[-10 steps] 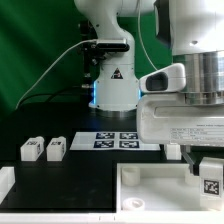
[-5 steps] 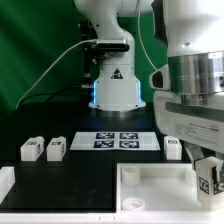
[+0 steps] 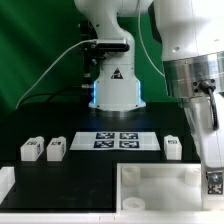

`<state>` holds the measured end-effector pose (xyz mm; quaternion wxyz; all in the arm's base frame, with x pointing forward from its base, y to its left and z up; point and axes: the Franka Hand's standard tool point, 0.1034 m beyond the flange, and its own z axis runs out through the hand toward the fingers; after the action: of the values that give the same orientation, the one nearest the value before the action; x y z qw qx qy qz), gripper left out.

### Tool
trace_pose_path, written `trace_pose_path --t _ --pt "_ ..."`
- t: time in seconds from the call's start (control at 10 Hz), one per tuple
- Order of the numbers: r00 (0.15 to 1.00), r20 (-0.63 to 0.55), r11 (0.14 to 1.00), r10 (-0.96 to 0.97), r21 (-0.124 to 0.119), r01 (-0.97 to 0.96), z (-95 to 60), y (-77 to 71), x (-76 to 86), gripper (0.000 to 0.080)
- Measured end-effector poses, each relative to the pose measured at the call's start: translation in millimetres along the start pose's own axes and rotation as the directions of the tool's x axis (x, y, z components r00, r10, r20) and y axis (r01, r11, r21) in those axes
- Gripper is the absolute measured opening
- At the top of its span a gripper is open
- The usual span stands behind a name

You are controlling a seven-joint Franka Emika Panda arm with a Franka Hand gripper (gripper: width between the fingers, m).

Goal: Assemble one leg

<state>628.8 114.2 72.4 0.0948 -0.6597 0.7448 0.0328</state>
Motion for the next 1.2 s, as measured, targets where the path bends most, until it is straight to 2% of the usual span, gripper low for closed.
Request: trace_pose_path --t 0.1,0.2,0.3,0.4,0.5,0.7,0.8,0.9,1.0,1.1,1.2 --pt "0.997 -0.002 0.997 -0.081 0.009 0.081 -0.1 -0.7 -0.2 0.0460" --pt "0.973 -0.018 0.972 -0.230 0.045 0.230 1.0 -0.3 -0.2 0.0597" --pt "0.911 -0.028 0.910 -0.412 0.038 0.413 2.3 2.4 -2.2 0.0597" --pt "0.827 -0.033 0.826 -0.561 0.032 0.562 2.5 2.7 -2.9 0.0638" --pt "0.808 -0.035 0.808 -0.588 0.030 0.589 2.6 2.5 -2.0 0.0638" --pt "0.657 -0.045 0.657 -0.753 0.017 0.754 2.4 2.0 -0.2 0.0648" --pt "0.559 -0.045 0.560 -0.828 -0.002 0.828 2.6 3.0 -2.7 0.0649" --pt "0.242 -0.026 0.243 -0.970 -0.066 0.968 1.1 3.1 -15.3 0.0649" --pt "0.131 -0.014 0.131 -0.991 -0.072 0.989 1.4 2.7 -17.1 0.0649" --pt "0.184 -0.019 0.185 -0.983 -0.067 0.980 1.6 2.3 -15.6 0.0649" --pt "0.199 -0.020 0.200 -0.980 -0.066 0.977 1.6 2.3 -15.7 0.0538"
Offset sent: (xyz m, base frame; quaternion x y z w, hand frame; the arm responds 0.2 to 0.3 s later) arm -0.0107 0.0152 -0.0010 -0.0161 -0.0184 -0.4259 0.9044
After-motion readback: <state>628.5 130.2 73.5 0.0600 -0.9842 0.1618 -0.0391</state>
